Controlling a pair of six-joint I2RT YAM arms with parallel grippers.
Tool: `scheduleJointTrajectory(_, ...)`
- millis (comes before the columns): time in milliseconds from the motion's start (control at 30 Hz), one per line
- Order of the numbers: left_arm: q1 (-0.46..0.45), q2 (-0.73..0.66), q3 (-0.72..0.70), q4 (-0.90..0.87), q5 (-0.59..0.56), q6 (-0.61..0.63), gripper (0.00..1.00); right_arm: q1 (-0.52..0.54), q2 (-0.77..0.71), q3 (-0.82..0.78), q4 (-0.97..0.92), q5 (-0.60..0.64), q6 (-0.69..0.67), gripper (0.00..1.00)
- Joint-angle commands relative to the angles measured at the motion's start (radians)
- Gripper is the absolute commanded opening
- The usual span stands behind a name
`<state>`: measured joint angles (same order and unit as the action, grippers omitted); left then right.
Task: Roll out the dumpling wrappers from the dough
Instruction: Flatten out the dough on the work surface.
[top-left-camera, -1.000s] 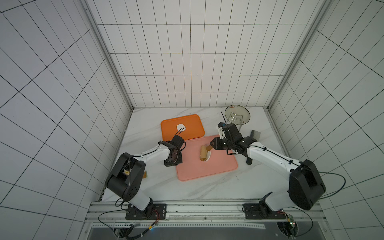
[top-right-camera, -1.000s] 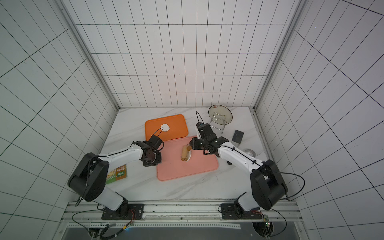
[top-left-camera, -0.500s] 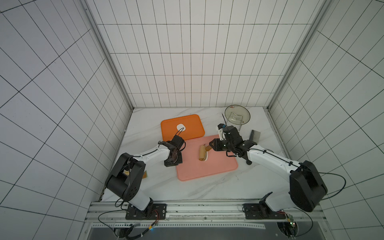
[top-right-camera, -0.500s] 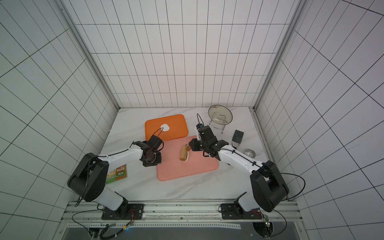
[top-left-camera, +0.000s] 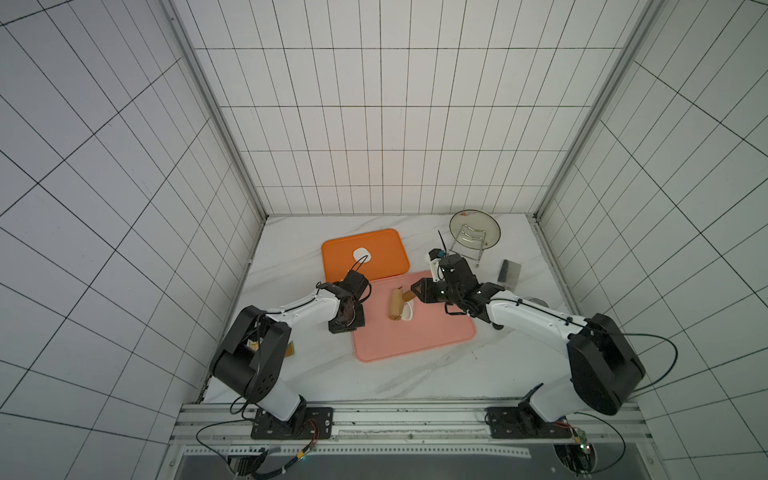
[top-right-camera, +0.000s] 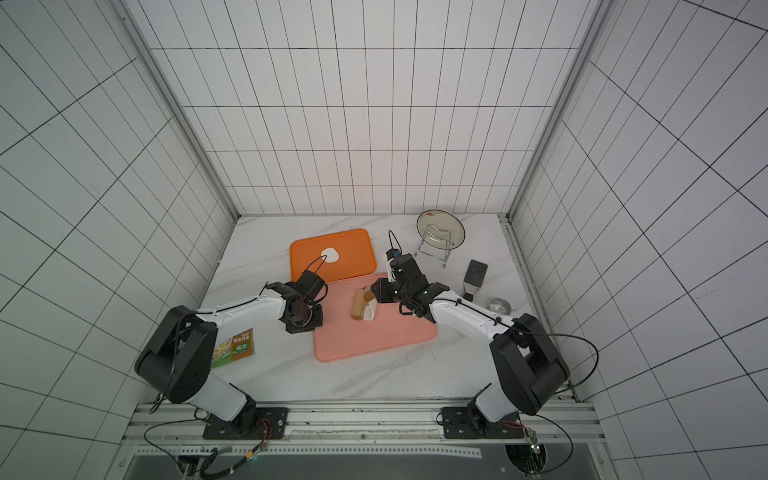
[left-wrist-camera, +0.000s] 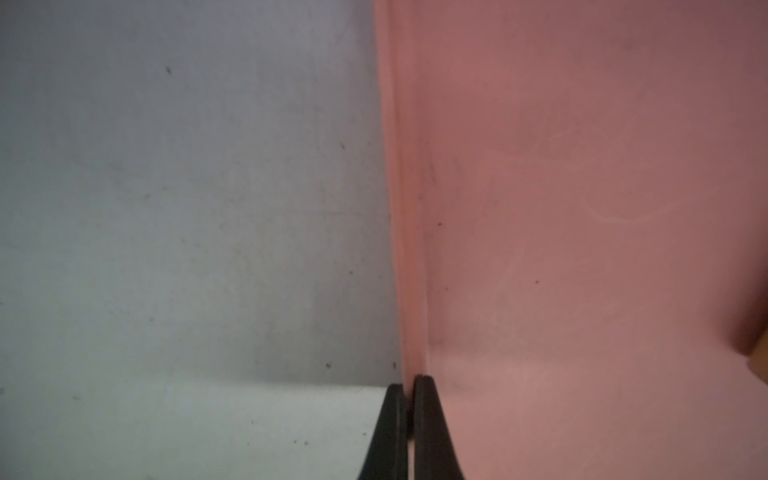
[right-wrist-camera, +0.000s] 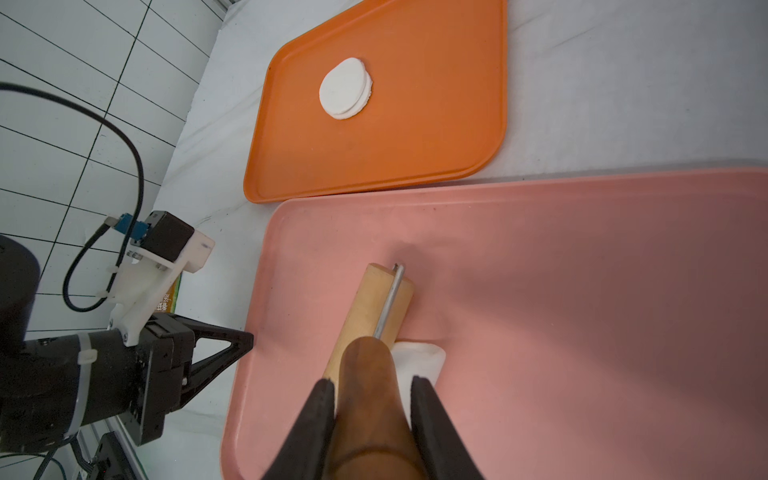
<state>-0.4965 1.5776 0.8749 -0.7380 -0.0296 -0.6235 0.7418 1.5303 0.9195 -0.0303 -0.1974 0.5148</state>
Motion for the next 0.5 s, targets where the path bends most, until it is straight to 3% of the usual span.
scheduleJointTrajectory(0, -0.008, 0.023, -0.012, -0.041, -0.003, 0.008, 0.00, -0.007, 0.064, -0.061, -0.296, 0.185, -0.071, 0.00)
scheduleJointTrajectory(267, -0.002, 0.013, -0.018, -0.044, -0.009, 0.002, 0.00, -0.113, -0.141, -0.079, -0.363, 0.164, -0.071, 0.00)
scheduleJointTrajectory(467, -0.001, 0.023, -0.019, -0.042, -0.005, -0.002, 0.00, -0.161, -0.198, -0.119, -0.404, 0.178, -0.092, 0.00)
